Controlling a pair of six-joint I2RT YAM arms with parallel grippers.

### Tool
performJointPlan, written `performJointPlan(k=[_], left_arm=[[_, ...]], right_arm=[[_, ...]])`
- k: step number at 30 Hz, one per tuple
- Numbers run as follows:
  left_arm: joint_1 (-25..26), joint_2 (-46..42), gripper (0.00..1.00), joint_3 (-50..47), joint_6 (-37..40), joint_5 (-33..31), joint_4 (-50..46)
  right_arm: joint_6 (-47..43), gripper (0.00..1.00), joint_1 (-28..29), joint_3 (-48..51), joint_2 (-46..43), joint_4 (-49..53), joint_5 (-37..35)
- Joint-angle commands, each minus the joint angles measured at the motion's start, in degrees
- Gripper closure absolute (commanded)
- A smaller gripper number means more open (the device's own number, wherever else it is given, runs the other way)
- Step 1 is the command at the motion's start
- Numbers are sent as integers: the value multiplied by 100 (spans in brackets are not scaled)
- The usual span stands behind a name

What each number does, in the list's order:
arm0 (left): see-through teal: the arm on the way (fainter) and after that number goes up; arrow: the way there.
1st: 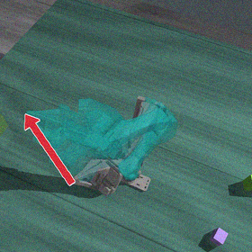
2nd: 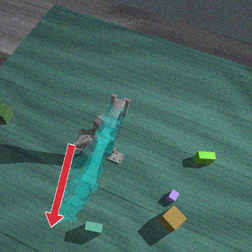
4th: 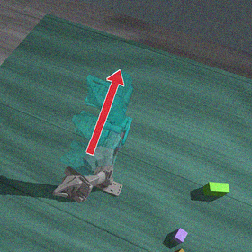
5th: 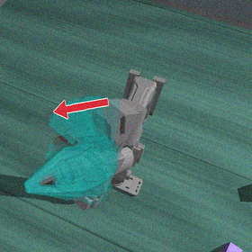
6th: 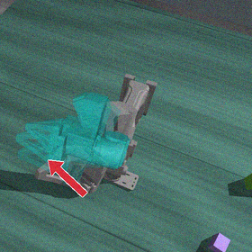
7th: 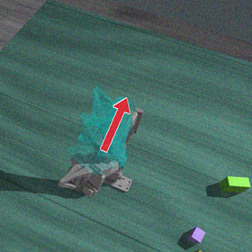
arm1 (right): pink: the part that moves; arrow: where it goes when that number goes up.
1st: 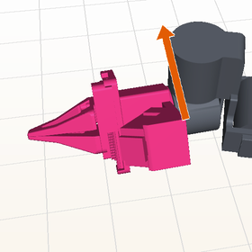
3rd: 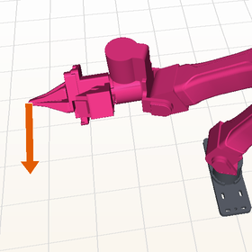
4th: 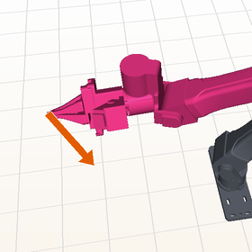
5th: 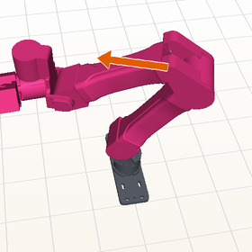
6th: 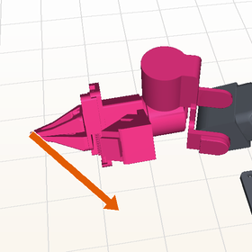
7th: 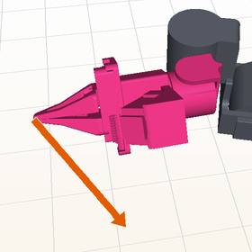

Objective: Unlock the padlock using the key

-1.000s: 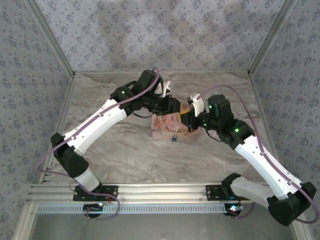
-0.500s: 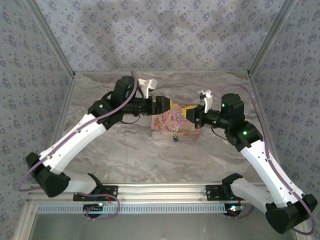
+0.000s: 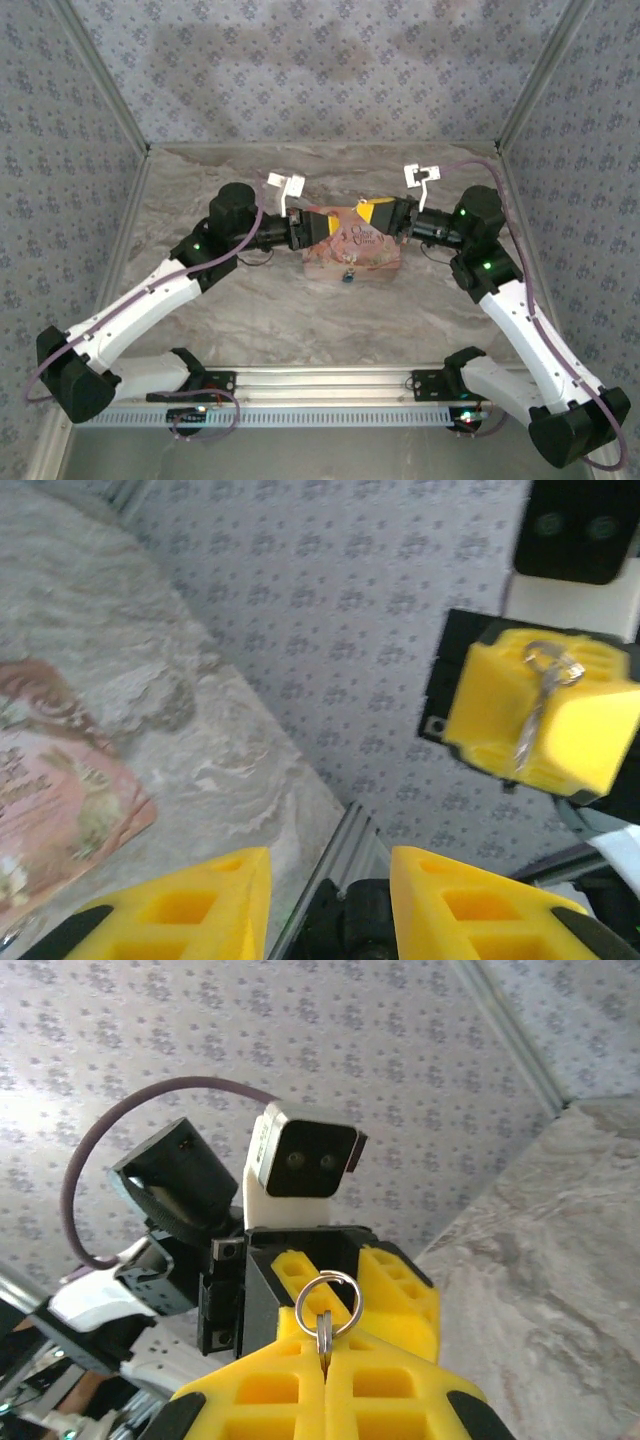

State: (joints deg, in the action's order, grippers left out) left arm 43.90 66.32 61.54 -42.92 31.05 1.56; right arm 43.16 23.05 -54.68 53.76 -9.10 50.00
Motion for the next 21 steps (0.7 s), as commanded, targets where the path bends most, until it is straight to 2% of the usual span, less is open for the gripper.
performJointPlan(k=[1, 3, 5, 18, 21], left_arm=[[101, -190, 58, 39, 138, 387, 913], [139, -191, 58, 55, 161, 463, 1032], [166, -173, 63, 106, 186, 494, 1027], [387, -15, 79, 349, 198, 769, 1143], [412, 9, 86, 394, 213, 791, 1144]], right_arm=[[335, 100, 96, 50, -82, -335, 306], [321, 100, 128, 108, -107, -336, 320], [324, 100, 154, 155, -144, -357, 350], [252, 100, 311, 126, -239, -292, 511], [246, 100, 314, 137, -257, -289, 520]])
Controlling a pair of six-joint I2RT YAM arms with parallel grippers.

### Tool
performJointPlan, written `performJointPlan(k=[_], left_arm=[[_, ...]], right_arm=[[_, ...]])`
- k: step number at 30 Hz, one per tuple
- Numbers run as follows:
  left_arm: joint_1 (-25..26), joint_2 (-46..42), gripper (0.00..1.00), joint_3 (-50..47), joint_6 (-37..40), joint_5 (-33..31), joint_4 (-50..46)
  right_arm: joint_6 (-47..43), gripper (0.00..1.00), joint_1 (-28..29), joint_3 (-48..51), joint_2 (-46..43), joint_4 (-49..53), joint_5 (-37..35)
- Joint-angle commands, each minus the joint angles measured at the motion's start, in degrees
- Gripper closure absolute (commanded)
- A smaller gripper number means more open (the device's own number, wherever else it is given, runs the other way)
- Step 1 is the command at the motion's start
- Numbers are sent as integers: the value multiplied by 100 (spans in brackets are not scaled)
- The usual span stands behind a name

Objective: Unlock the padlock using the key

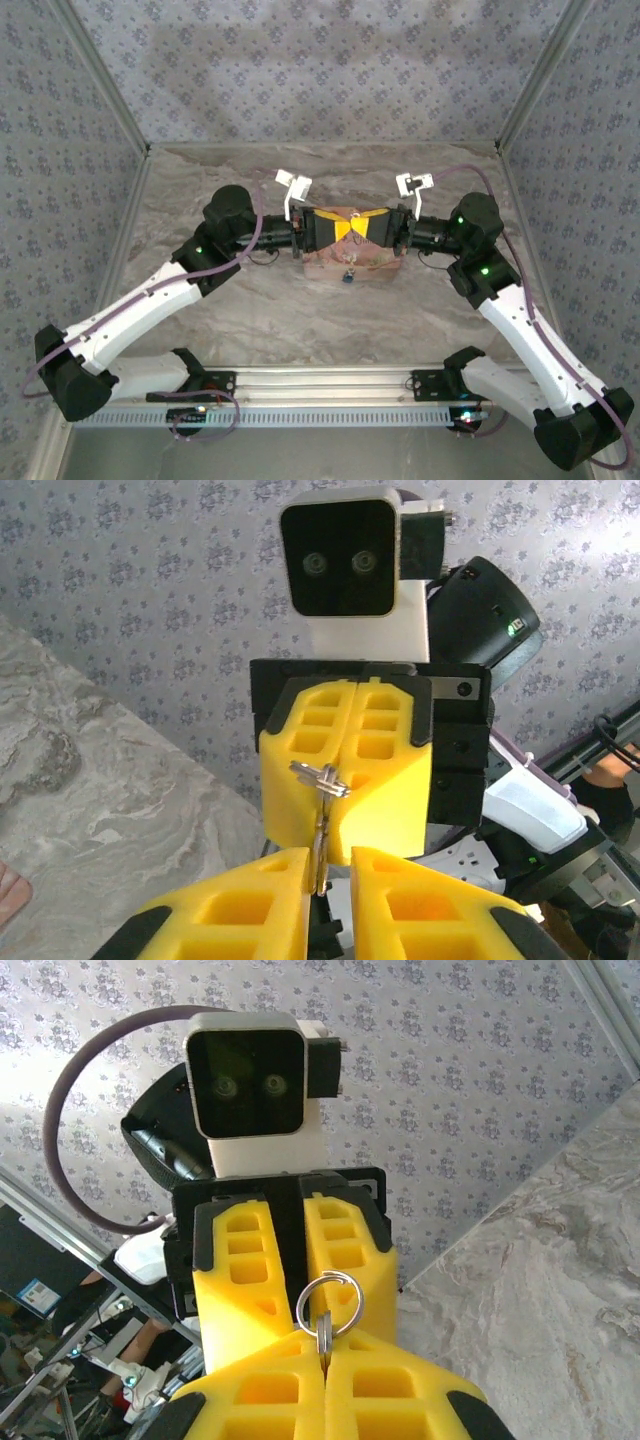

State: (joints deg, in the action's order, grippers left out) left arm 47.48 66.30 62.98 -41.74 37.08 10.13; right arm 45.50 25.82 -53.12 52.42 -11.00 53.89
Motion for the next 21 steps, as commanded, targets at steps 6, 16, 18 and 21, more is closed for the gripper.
performJointPlan(k=[6, 16, 18, 21], left_arm=[[58, -13, 97, 301, 148, 202, 219], [55, -145, 82, 278, 175, 141, 208], [59, -152, 80, 268, 170, 142, 226], [55, -170, 81, 252, 166, 144, 231]], right_arm=[[21, 100, 44, -15, -153, -103, 183], [-3, 100, 28, -28, -156, -78, 249], [-6, 100, 36, -23, -161, -84, 256], [18, 100, 34, -12, -171, -111, 256]])
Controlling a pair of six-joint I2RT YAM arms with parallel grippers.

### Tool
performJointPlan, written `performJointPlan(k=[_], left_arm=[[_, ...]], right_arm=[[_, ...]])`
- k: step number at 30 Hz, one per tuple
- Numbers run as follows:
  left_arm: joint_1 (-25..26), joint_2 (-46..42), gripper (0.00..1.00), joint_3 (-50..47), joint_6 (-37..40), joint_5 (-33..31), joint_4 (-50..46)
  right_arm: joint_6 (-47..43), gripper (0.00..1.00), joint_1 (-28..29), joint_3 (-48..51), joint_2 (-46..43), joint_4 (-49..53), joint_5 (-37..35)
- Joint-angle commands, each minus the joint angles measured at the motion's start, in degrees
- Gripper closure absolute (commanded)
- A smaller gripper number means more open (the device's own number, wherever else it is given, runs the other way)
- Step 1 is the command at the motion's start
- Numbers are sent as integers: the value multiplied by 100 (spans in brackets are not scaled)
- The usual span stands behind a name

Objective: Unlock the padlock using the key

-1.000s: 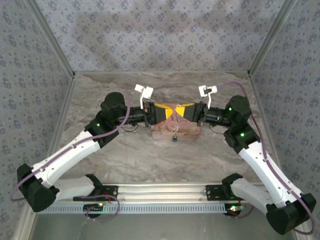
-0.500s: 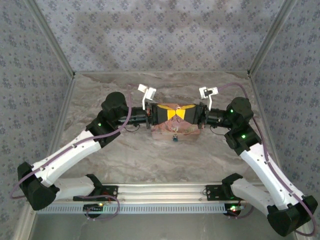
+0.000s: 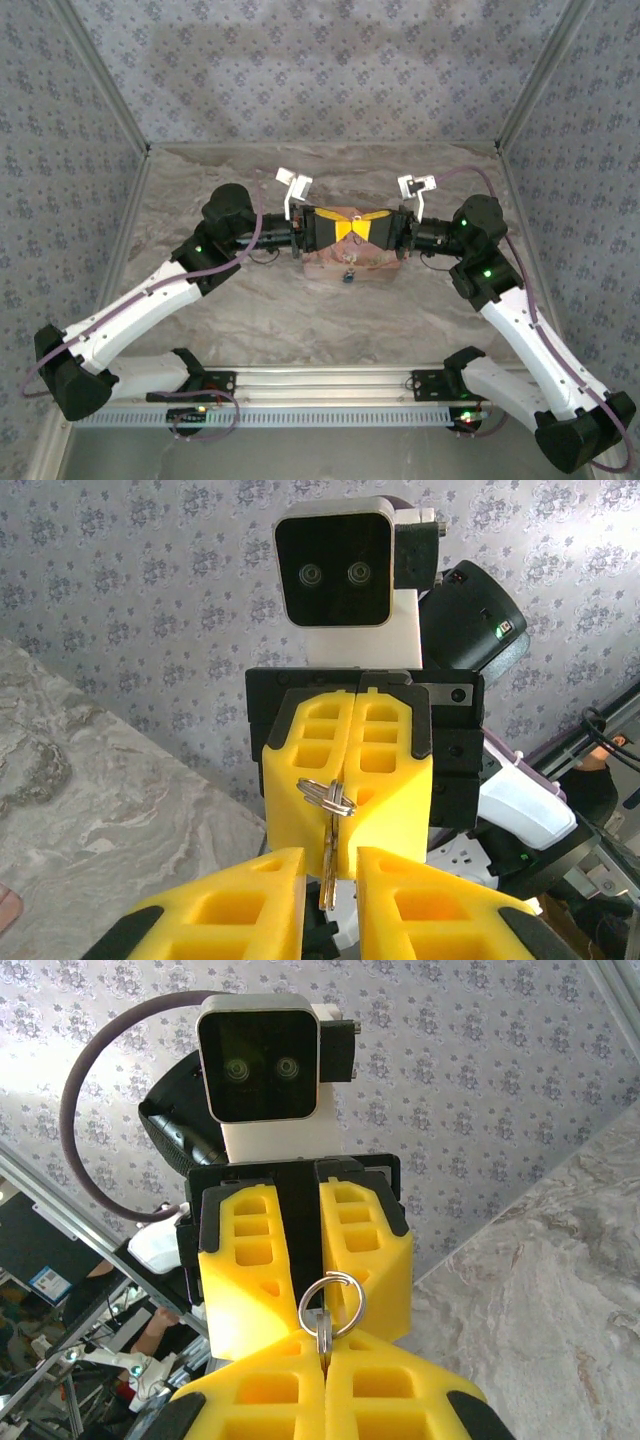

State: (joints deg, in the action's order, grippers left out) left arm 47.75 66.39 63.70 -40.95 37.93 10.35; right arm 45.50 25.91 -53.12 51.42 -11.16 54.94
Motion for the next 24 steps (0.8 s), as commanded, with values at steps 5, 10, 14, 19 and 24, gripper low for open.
performJointPlan(k=[5, 10, 14, 19, 24], left_arm=[[23, -227, 89, 143, 87, 64, 242], [15, -260, 91, 123, 70, 43, 257], [11, -276, 95, 107, 76, 43, 245], [9, -258, 100, 103, 62, 109, 265], [15, -293, 100, 152, 173, -29, 33]], right_arm=[[51, 100, 20, -1, -80, -130, 158], [82, 100, 21, 19, -90, -157, 166], [102, 100, 27, 19, -110, -168, 175], [163, 100, 34, 59, -114, -233, 175], [127, 96, 3, 53, -124, -125, 116]])
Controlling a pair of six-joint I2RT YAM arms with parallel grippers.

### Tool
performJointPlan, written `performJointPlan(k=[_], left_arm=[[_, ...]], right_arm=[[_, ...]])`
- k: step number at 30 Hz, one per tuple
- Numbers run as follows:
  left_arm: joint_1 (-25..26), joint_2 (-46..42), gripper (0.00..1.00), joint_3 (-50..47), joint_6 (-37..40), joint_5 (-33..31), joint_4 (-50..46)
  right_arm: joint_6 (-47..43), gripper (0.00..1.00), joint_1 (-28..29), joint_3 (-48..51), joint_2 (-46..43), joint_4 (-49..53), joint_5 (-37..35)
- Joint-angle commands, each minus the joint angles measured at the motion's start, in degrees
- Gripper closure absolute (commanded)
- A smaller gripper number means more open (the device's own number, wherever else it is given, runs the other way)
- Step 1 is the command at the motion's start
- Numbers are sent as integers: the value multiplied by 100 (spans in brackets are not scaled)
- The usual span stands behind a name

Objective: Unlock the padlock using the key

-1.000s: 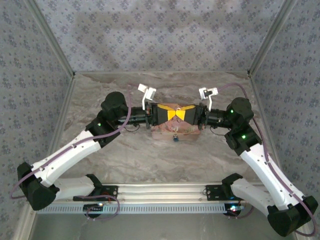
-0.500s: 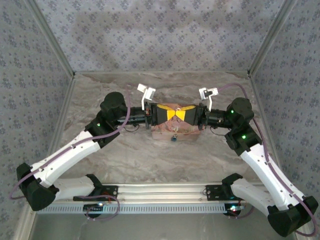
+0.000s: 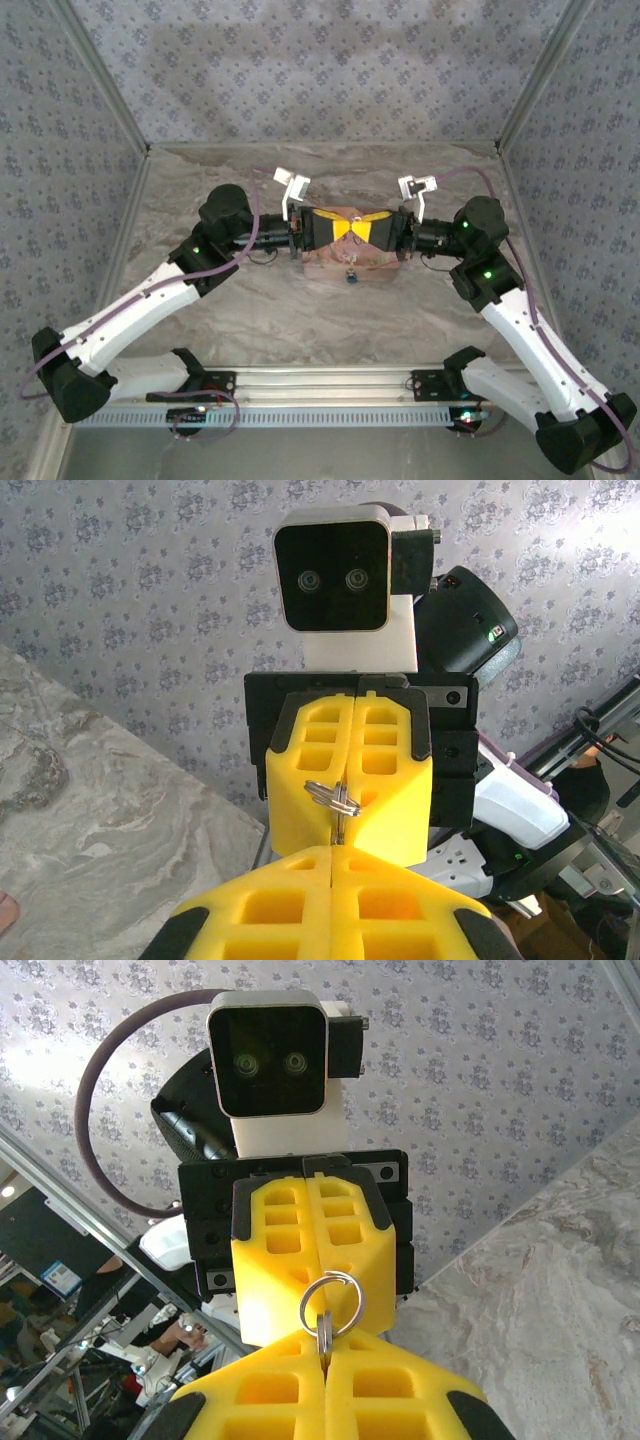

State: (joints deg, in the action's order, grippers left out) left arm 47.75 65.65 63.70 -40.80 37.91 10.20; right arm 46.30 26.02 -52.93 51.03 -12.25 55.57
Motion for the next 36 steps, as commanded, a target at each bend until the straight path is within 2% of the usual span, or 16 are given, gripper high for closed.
performJointPlan(k=[1, 3, 5, 6, 12, 18, 21, 24, 31, 36], left_arm=[[15, -217, 100, 209, 234, -110, -148], [14, -199, 100, 311, 377, -275, -513], [15, -144, 100, 433, 528, -452, -923], [2, -103, 100, 494, 592, -529, -1109], [-13, 100, 100, 635, 699, -699, -1529], [-11, 426, 100, 1150, 973, -830, -2549], [-12, 617, 100, 1373, 1069, -686, -2920], [-3, 753, 100, 1499, 1091, -452, -3032], [90, 875, 100, 1628, 1144, -198, -3113], [136, 857, 100, 1637, 1153, -156, -3099]], right_arm=[[30, 89, -29, 33, -85, 62, 7], [-20, 76, -134, 33, -84, 306, -141], [29, 59, -300, 107, -100, 412, -235], [77, 54, -403, 148, -102, 416, -273], [28, 55, -599, 204, -95, 584, -332], [-891, 51, -652, -63, -224, 1743, -694], [-1275, 54, -630, -263, -195, 2119, -703], [-1357, 56, -594, -329, -141, 2138, -600], [-1466, 53, -427, -470, -33, 2143, -458], [-1585, 57, -271, -543, 66, 2226, -406]])
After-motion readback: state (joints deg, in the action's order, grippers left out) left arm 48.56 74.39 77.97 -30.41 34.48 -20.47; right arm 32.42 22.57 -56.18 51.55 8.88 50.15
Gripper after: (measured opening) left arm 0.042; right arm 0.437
